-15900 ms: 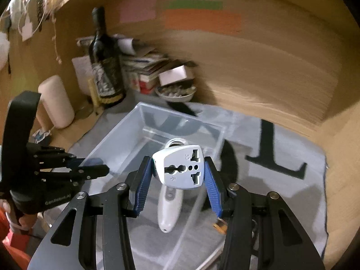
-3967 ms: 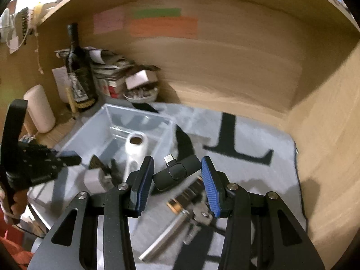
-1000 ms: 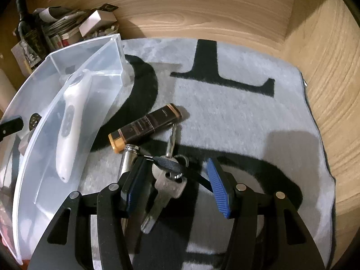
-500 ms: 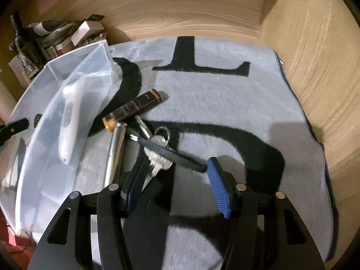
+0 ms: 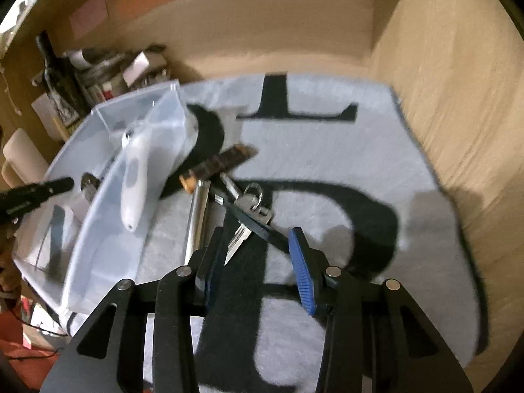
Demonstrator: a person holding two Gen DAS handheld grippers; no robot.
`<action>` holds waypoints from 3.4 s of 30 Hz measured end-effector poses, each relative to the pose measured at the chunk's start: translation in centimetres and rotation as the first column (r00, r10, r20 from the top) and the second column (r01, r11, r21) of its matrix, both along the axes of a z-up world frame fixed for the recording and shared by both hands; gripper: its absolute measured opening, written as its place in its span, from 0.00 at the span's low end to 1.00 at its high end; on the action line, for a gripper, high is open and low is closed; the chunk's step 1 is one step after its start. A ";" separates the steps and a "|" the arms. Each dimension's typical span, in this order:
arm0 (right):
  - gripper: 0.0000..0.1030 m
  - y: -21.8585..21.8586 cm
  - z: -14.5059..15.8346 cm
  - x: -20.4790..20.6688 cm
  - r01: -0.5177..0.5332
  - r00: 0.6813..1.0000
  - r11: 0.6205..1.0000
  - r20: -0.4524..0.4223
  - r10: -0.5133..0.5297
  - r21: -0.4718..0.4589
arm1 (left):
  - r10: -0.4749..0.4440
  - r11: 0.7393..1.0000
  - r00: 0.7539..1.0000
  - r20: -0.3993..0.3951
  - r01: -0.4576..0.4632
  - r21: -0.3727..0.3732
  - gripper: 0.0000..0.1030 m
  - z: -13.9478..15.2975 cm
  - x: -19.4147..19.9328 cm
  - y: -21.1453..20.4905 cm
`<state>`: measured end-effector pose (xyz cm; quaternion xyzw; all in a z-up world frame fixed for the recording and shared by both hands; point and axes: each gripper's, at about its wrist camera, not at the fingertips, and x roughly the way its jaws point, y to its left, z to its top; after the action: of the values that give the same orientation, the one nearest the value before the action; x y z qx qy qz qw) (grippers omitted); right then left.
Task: Organize rigid objects
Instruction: 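Lower the right gripper onto the keys and close on the key ring, then lift the keys with the right gripper and release them into the box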
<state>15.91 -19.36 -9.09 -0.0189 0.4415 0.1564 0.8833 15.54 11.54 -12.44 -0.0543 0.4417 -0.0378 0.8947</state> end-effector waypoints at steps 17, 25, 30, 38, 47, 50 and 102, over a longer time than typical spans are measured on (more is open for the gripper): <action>0.34 2.3 -4.1 3.8 -0.025 0.997 0.998 -0.073 0.021 -0.057 | 0.002 1.000 1.000 0.003 -0.002 -0.002 0.15 -0.2 -0.1 0.0; 0.25 2.4 -3.7 3.9 -0.036 0.999 0.996 -0.040 0.033 -0.076 | 0.003 1.000 1.000 0.002 -0.003 0.001 0.15 -0.1 -0.2 -0.1; 0.25 1.2 -2.5 3.4 0.008 1.000 0.998 -0.010 -0.008 -0.069 | 0.002 1.000 1.000 0.001 -0.002 0.004 0.15 0.0 -0.1 -0.1; 0.25 0.9 2.3 2.5 0.020 0.992 0.999 0.126 -0.014 -0.046 | 0.003 1.000 1.000 0.001 -0.003 0.002 0.15 0.0 -0.1 -0.1; 0.25 2.9 7.5 2.1 -0.049 0.959 0.999 0.279 0.053 -0.023 | 0.003 1.000 1.000 0.001 -0.003 0.002 0.15 0.0 0.0 -0.1; 0.25 4.1 8.7 1.8 -0.093 0.943 0.996 0.319 0.093 -0.016 | 0.003 1.000 1.000 0.001 -0.003 0.002 0.15 0.0 0.0 -0.1; 0.45 13.7 6.5 2.9 -0.343 0.909 0.934 0.217 0.356 -0.095 | 0.002 1.000 1.000 -0.002 -0.002 0.000 0.15 0.0 0.0 -0.2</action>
<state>18.78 -5.67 -2.57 -0.1398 0.3296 0.2966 0.8854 15.54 11.34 -12.43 -0.0547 0.4424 -0.0369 0.8944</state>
